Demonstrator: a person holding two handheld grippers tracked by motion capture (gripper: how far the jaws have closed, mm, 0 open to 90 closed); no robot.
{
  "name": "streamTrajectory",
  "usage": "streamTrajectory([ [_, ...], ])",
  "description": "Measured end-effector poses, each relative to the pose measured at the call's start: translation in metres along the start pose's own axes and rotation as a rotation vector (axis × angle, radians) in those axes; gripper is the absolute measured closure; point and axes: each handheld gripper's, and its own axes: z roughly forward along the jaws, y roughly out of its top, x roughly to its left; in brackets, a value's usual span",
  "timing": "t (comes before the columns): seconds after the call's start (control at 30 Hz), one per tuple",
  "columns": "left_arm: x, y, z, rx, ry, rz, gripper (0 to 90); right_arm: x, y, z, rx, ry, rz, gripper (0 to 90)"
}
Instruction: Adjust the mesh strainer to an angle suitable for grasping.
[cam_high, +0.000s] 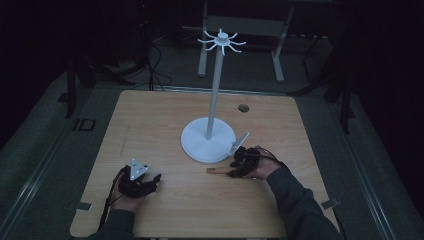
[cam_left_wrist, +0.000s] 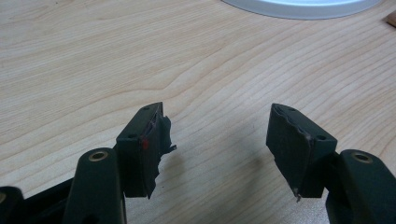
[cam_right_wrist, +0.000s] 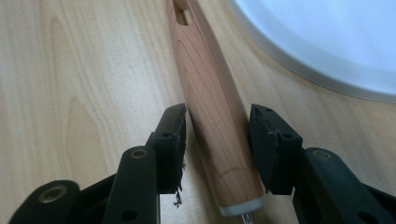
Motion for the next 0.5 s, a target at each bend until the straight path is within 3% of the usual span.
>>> streamTrajectory([
  [0.13, 0.000, 0.000, 0.000, -0.001, 0.001, -0.001, 37.4, 0.002, 0.001, 0.002, 0.012, -0.007, -0.014, 56.3],
  [0.37, 0.000, 0.000, 0.000, -0.004, 0.001, -0.001, 37.4, 0.011, 0.007, 0.003, 0.077, -0.081, -0.095, 57.9],
  [0.5, 0.000, 0.000, -0.001, -0.004, 0.000, 0.001, 37.4, 0.011, 0.007, 0.003, 0.090, -0.079, -0.099, 59.1],
])
